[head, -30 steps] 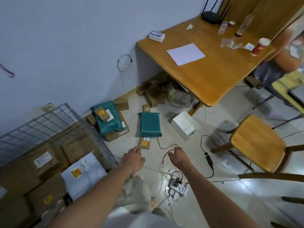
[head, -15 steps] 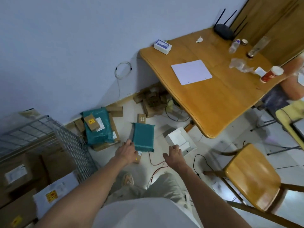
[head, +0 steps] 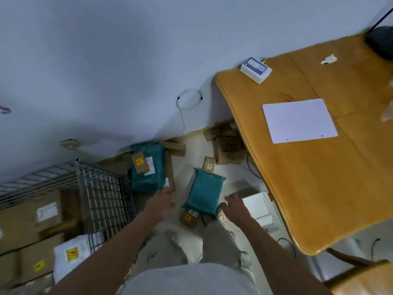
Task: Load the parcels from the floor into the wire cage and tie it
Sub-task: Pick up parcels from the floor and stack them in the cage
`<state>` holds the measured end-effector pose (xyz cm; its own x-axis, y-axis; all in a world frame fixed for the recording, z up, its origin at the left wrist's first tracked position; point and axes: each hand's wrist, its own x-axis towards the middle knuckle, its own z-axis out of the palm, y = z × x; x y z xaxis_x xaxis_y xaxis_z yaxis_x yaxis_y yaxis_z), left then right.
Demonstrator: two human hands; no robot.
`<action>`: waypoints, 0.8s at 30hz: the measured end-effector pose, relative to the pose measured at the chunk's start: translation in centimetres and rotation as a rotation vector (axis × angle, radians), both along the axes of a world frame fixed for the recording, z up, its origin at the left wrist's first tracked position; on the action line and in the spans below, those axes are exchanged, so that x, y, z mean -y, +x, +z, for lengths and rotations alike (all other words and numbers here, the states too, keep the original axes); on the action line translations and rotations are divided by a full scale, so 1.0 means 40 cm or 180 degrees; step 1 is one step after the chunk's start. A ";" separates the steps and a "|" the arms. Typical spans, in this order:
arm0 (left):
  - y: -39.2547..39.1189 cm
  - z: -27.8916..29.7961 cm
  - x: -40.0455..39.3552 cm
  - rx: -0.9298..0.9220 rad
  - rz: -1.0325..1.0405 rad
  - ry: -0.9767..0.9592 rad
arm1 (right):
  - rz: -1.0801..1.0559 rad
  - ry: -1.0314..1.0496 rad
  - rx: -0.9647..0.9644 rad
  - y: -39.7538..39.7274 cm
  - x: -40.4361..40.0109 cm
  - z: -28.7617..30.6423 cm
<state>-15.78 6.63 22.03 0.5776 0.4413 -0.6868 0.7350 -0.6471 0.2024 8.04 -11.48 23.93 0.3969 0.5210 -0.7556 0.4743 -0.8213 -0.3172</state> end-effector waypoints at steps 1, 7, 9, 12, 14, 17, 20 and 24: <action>0.028 0.017 -0.003 -0.0058 0.0081 -0.0103 | -0.0009 -0.0001 -0.0047 0.028 -0.024 -0.021; 0.167 -0.043 -0.081 0.0049 0.0766 -0.0447 | 0.0064 -0.0344 -0.0386 0.167 -0.138 -0.116; 0.200 -0.071 -0.123 0.0074 0.0879 -0.0526 | 0.0015 -0.0383 -0.0389 0.202 -0.170 -0.142; 0.228 -0.123 -0.188 0.0169 0.0924 -0.0591 | -0.0320 -0.0518 -0.0424 0.248 -0.203 -0.233; 0.228 -0.173 -0.243 0.0175 0.0970 -0.0525 | -0.0455 -0.0628 -0.0383 0.283 -0.216 -0.367; 0.190 -0.308 -0.352 -0.0031 0.1322 -0.0134 | -0.0601 -0.0746 -0.0367 0.277 -0.320 -0.448; 0.130 -0.486 -0.468 -0.0245 0.2200 0.0468 | -0.0431 -0.0801 -0.0370 0.262 -0.427 -0.613; -0.022 -0.844 -0.668 -0.0228 0.2823 0.0996 | -0.0135 -0.0688 -0.0343 0.269 -0.552 -0.921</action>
<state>-16.66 33.35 -11.75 -0.0966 0.8699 -0.4836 0.9893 0.1372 0.0493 18.82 10.61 -12.92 0.3260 0.3272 -0.8870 0.4108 -0.8940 -0.1788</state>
